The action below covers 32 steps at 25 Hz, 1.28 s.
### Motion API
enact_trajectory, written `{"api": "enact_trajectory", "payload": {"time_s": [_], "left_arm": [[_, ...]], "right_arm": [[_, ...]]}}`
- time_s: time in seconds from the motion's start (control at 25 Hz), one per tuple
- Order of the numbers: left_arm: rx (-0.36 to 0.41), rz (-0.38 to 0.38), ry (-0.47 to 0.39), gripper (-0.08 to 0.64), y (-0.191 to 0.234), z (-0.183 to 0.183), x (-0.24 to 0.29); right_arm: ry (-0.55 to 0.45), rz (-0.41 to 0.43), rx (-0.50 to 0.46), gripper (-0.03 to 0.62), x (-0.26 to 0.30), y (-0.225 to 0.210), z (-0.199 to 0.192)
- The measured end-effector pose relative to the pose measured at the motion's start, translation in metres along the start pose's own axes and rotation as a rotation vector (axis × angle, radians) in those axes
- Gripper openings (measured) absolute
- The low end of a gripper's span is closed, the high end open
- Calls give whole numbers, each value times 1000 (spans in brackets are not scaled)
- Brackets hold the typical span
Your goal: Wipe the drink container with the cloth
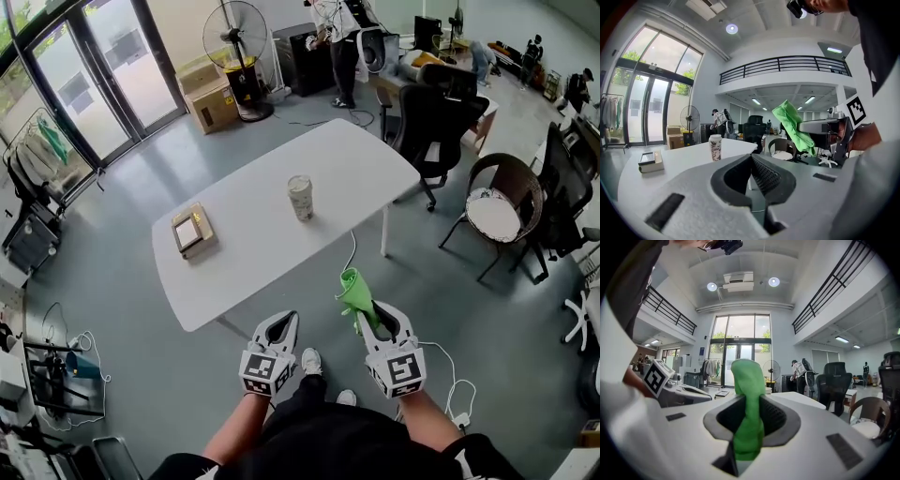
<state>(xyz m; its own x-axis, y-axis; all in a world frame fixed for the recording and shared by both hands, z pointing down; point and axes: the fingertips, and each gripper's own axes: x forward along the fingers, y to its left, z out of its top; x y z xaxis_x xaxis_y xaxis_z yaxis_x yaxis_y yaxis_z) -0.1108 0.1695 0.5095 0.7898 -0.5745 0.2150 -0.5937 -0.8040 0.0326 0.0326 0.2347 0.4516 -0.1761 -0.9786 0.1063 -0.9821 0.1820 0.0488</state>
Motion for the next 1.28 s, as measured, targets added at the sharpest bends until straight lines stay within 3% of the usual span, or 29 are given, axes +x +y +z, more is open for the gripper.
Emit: {"api": "enact_trajectory", "payload": {"time_s": [0.6, 1.04, 1.28], "left_arm": [[34, 42, -22, 14, 126, 30, 73], [49, -11, -21, 14, 174, 44, 106], [43, 42, -32, 14, 197, 52, 133]], "right_arm": [[-2, 50, 32, 98, 166, -12, 30], [-4, 43, 58, 98, 235, -20, 47], [1, 73, 59, 98, 269, -40, 44]]}}
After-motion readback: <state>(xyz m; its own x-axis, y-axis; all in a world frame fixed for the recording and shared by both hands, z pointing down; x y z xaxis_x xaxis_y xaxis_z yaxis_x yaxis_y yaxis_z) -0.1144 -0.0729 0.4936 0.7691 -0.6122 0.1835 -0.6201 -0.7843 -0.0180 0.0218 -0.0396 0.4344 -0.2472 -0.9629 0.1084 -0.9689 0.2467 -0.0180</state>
